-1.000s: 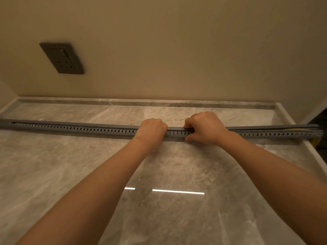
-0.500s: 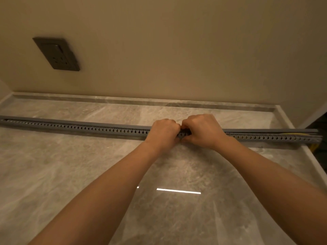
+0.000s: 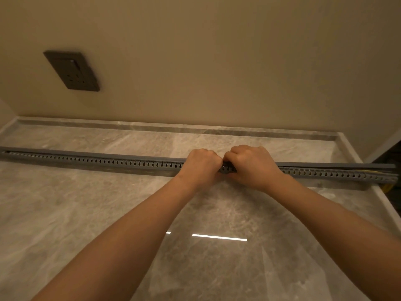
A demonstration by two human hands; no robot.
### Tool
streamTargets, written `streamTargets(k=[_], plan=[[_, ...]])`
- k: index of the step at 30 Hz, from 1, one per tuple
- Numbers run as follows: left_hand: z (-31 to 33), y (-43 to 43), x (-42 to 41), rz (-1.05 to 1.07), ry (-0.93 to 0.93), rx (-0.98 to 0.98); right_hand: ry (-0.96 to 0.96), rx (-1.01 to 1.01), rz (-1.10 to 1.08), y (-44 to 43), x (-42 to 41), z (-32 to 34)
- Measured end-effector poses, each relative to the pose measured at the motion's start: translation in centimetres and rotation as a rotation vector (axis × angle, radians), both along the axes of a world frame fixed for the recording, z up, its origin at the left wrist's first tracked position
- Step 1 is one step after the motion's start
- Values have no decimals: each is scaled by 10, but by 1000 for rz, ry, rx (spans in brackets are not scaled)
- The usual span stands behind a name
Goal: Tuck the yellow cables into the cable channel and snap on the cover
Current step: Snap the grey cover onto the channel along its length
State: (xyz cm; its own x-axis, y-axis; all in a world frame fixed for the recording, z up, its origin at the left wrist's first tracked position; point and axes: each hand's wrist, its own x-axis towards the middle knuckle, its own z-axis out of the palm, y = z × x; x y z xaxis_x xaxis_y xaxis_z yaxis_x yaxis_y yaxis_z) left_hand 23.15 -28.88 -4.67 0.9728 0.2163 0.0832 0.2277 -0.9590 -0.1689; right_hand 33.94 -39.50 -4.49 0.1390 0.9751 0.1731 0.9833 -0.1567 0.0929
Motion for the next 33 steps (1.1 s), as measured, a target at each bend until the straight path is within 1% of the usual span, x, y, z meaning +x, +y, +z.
streamTargets(k=[4,7,10,13,15,17,21,26,33], plan=[[1,0,0,6,-28,-10,-35,-34,-20,-1,-4,1],[-2,1,-1,30,-95,-66,-45,-29,-14,-1,-4,3],[-7,2,-3,74,-165,-152,-16,-2,2,0,-3,3],[-6,6,-3,113,-124,-287,-19,13,12,-1,-1,2],[-3,10,-2,94,-71,-343,-28,20,21,-2,-1,-1],[-1,11,-1,59,-36,-312,-30,36,25,-3,0,-2],[-2,11,1,11,21,-171,0,46,40,-3,2,-1],[-2,9,-1,-23,23,-110,231,35,-5,1,8,11],[-5,8,-4,-80,35,-26,194,15,7,8,5,11]])
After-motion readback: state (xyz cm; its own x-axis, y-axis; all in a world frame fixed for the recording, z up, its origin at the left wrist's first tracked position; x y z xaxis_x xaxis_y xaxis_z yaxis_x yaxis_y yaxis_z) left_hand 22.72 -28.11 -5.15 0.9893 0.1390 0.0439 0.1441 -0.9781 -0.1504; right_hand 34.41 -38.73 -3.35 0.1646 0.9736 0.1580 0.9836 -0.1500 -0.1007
